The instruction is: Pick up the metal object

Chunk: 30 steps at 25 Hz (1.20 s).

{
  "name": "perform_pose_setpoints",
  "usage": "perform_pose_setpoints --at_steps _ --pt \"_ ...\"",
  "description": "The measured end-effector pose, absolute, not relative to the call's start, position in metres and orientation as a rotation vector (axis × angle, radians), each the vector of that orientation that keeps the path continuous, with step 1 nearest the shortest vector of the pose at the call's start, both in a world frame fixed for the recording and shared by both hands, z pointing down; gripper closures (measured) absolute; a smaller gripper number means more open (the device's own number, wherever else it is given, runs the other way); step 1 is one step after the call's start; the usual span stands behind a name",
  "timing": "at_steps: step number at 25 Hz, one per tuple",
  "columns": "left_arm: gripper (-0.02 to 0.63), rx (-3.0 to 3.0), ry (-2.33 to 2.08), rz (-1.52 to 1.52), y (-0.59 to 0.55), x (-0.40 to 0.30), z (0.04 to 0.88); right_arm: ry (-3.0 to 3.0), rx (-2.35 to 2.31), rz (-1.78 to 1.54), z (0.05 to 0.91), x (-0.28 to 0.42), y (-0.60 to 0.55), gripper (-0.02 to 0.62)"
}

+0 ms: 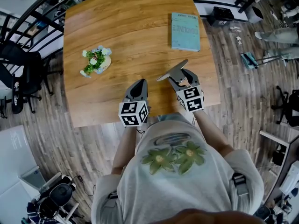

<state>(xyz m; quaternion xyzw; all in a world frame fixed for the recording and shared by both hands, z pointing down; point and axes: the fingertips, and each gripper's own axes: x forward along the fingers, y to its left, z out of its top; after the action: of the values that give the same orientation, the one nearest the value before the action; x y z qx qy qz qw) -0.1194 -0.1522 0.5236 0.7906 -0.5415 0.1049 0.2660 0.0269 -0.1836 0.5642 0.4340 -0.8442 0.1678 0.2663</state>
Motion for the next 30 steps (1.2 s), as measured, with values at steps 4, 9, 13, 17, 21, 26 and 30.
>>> perform_pose_setpoints --at_steps 4,9,13,17,21,26,30 --pt "0.592 2.134 -1.474 0.274 -0.152 -0.122 0.522 -2.316 1.176 0.433 0.548 0.023 -0.184 0.307" --pt "0.592 2.138 -1.489 0.266 -0.152 -0.126 0.518 -2.36 1.185 0.392 0.528 0.019 -0.185 0.307" --pt "0.592 2.144 -1.494 0.266 -0.151 -0.128 0.515 -2.385 1.19 0.362 0.515 0.016 -0.185 0.307" --pt "0.592 2.141 -1.494 0.272 -0.148 -0.128 0.516 -2.411 1.194 0.346 0.504 0.016 -0.185 0.307" --pt "0.592 2.145 -1.492 0.273 -0.147 -0.128 0.514 -2.43 1.201 0.34 0.492 0.015 -0.186 0.307" --pt "0.592 2.152 -1.497 0.274 -0.148 -0.127 0.512 -2.466 1.213 0.318 0.475 0.014 -0.188 0.307" --pt "0.591 2.158 -1.502 0.273 -0.147 -0.127 0.509 -2.483 1.22 0.297 0.466 0.013 -0.189 0.307"
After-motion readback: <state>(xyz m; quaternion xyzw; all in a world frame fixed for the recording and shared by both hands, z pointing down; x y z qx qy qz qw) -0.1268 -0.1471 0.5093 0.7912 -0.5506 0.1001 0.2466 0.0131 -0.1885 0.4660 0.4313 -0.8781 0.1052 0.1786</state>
